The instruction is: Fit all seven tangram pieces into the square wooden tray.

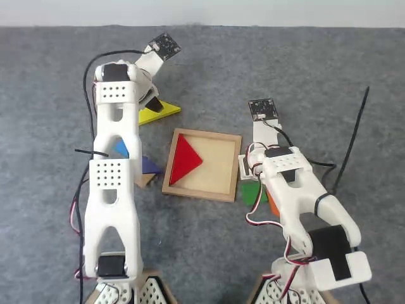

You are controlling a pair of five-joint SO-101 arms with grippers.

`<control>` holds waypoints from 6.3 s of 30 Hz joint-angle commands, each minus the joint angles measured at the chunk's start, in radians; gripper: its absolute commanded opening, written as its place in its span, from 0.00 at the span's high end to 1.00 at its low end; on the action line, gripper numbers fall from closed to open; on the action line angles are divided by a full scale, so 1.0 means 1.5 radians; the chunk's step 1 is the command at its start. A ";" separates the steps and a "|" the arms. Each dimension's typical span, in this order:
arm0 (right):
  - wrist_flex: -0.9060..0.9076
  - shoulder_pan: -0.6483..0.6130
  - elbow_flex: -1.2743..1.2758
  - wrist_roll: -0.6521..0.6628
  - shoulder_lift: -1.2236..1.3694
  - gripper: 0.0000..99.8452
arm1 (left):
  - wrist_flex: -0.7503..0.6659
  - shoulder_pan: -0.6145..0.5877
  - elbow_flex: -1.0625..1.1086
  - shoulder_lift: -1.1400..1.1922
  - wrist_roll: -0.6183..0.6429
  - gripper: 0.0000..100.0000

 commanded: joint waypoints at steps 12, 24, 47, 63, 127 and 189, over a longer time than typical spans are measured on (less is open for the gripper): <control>-0.001 0.006 -0.039 -0.006 -0.029 0.99 | -0.026 -0.009 -0.006 -0.006 0.696 0.82; 0.002 0.009 -0.039 -0.005 -0.029 0.99 | 0.071 0.003 -0.007 0.010 0.772 0.99; 0.006 0.010 -0.039 -0.005 -0.029 0.99 | -0.160 0.007 -0.017 0.087 0.755 0.99; 0.006 0.011 -0.039 -0.005 -0.029 0.99 | 0.203 0.083 -0.114 0.063 0.473 0.99; 0.002 0.011 -0.039 -0.005 -0.029 0.99 | 0.104 0.046 0.095 -0.053 0.002 0.66; 0.001 0.011 -0.039 -0.005 -0.030 0.99 | 0.203 0.069 0.040 0.002 -0.004 0.89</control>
